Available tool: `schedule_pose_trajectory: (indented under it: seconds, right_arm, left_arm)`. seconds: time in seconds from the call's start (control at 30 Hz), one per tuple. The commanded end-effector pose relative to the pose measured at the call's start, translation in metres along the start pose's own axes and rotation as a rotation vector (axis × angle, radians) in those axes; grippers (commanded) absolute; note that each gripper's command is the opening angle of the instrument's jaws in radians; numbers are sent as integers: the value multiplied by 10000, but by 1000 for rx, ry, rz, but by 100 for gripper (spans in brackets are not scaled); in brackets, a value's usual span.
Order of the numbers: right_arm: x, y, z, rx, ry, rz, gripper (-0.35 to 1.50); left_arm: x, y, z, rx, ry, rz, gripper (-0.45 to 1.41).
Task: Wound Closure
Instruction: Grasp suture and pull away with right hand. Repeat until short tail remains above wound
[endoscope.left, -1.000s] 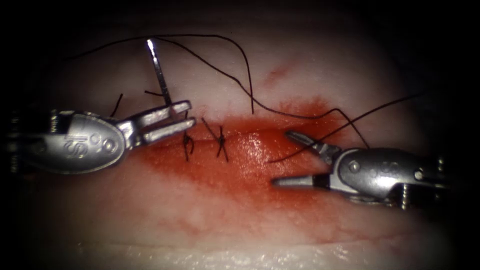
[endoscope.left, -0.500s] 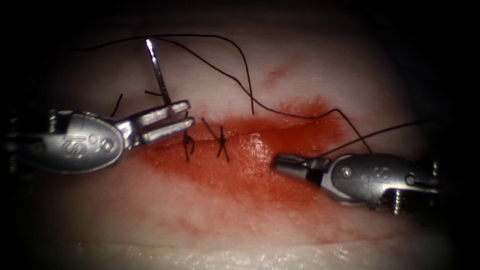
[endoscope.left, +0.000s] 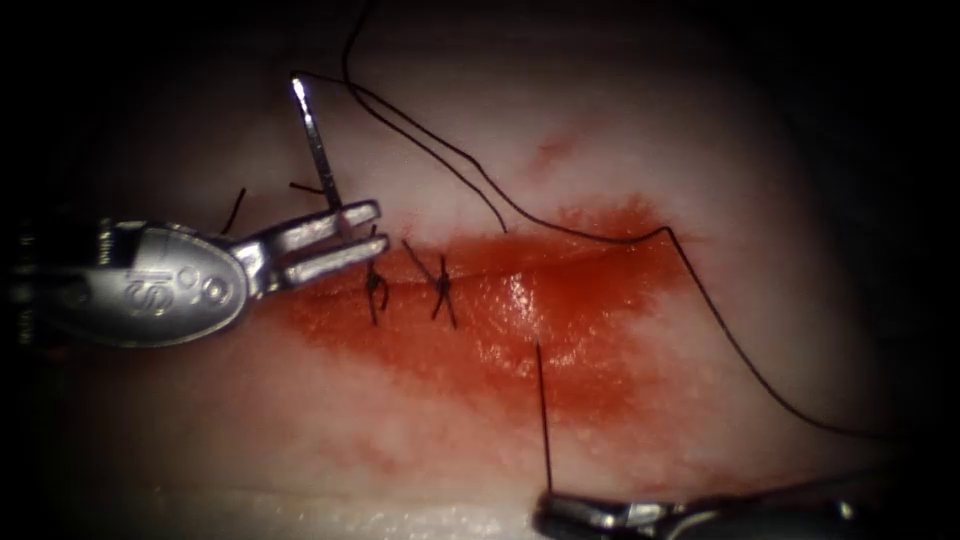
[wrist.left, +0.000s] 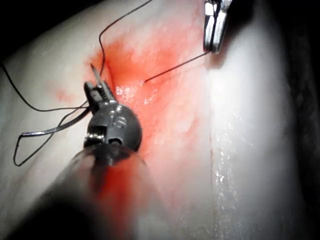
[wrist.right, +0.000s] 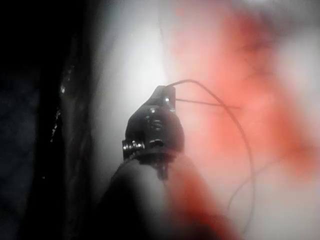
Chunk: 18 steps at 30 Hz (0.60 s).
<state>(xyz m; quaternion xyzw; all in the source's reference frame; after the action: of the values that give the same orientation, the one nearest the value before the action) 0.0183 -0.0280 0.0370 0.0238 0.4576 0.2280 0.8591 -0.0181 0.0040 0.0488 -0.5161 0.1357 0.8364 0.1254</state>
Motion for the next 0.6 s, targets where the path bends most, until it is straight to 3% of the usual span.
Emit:
schedule_pose_trajectory:
  seconds: [0.03,0.3,0.47,0.53,0.6]
  right_arm:
    - [0,-13,2,10,-5,-6,-35]
    - [13,-55,-31,78,-47,-36,-35]
    - [21,-56,-32,93,-37,-154,-35]
    - [24,-45,-29,77,-19,-267,66]
    - [25,-29,-24,47,7,-283,116]
  left_arm:
    - [-3,2,7,0,1,1,-45]
    - [-3,2,8,1,0,1,-45]
    - [-3,3,9,1,2,2,-45]
    - [-3,4,10,1,2,2,-45]
    - [-3,4,10,-1,0,3,-45]
